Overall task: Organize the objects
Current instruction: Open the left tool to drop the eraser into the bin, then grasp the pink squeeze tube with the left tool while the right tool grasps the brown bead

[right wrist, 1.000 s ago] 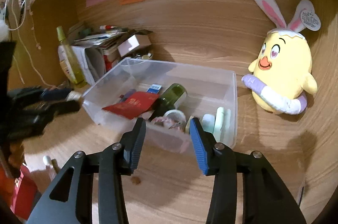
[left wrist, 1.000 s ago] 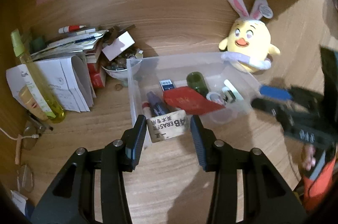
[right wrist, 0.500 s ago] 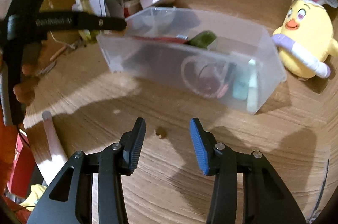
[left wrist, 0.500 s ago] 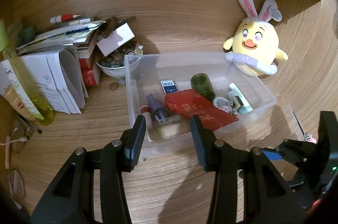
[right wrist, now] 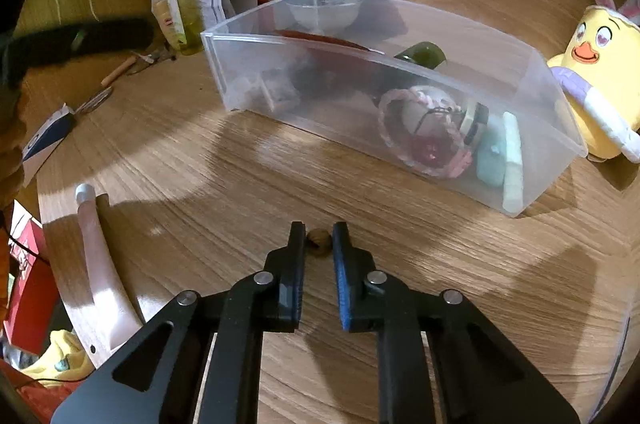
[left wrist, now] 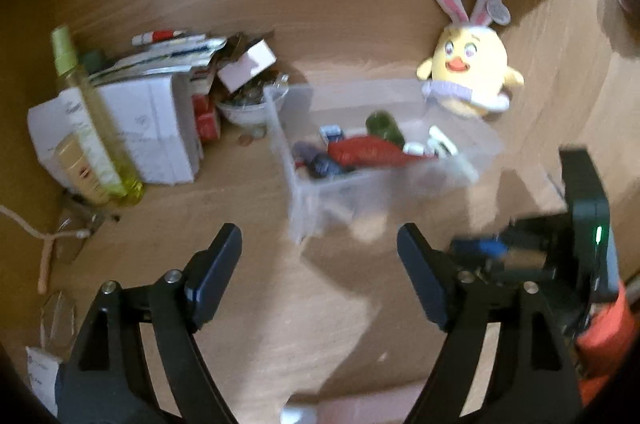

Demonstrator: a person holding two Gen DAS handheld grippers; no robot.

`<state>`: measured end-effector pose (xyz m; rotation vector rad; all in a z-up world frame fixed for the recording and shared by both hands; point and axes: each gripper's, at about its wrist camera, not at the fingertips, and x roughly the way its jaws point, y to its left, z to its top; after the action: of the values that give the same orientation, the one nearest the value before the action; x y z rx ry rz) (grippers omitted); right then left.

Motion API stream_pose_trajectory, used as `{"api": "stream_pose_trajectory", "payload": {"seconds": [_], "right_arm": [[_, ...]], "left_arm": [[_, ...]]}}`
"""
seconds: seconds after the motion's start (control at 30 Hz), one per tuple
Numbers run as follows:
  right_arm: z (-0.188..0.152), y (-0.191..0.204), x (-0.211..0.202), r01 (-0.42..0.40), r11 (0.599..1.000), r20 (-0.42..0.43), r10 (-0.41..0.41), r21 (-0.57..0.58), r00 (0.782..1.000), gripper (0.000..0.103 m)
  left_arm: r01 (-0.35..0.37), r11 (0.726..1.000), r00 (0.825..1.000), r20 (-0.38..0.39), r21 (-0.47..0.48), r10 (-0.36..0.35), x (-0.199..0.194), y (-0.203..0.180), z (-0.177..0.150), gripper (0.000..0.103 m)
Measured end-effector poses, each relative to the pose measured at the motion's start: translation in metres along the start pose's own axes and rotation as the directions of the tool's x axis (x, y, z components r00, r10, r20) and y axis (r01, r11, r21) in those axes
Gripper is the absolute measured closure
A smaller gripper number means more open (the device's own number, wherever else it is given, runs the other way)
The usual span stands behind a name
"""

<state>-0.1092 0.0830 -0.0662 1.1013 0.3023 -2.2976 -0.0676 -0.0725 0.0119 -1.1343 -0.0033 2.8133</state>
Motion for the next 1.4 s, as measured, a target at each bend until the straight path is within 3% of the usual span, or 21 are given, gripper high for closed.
{"api": "stream_pose_trajectory", "payload": {"seconds": [0.13,0.5,0.73,1.0,1.1,1.17,1.3,1.4], "right_arm": [[0.001,-0.002,-0.005,-0.006,1.0,0.019,0.006,0.02,1.0,0.091],[-0.004,-0.009,-0.038,0.019,0.998,0.078,-0.024,0.065,0.997,0.091],[-0.014,-0.02,-0.056,0.02,0.995,0.085,-0.028,0.097,0.996,0.091],[-0.017,-0.021,-0.063,0.027,0.995,0.101,-0.036,0.098,0.994,0.091],[-0.017,-0.022,-0.058,0.015,0.994,0.094,-0.025,0.108,0.995,0.091],[-0.017,-0.022,-0.055,0.008,0.994,0.091,-0.018,0.112,0.996,0.091],[-0.019,-0.022,-0.053,0.003,0.993,0.089,-0.013,0.116,0.996,0.091],[-0.02,-0.023,-0.055,0.002,0.993,0.093,-0.014,0.121,0.996,0.091]], "left_arm": [[-0.017,1.0,0.999,-0.047,0.009,0.018,-0.009,0.007,-0.028,0.011],[-0.013,0.998,0.988,-0.15,0.066,0.023,-0.018,0.008,-0.093,0.006],[-0.028,0.979,0.984,-0.168,0.201,0.063,-0.003,-0.01,-0.107,0.002],[0.034,0.997,0.986,-0.168,0.073,-0.021,0.011,-0.003,-0.102,0.002],[0.055,0.998,0.983,-0.177,0.019,-0.051,0.019,-0.009,-0.095,0.011],[0.055,0.998,0.982,-0.18,0.018,-0.051,0.023,-0.017,-0.09,0.024],[0.079,0.994,0.982,-0.177,0.073,-0.065,0.032,-0.037,-0.08,0.04],[0.073,0.991,0.986,-0.161,0.114,-0.054,0.036,-0.048,-0.075,0.059]]}}
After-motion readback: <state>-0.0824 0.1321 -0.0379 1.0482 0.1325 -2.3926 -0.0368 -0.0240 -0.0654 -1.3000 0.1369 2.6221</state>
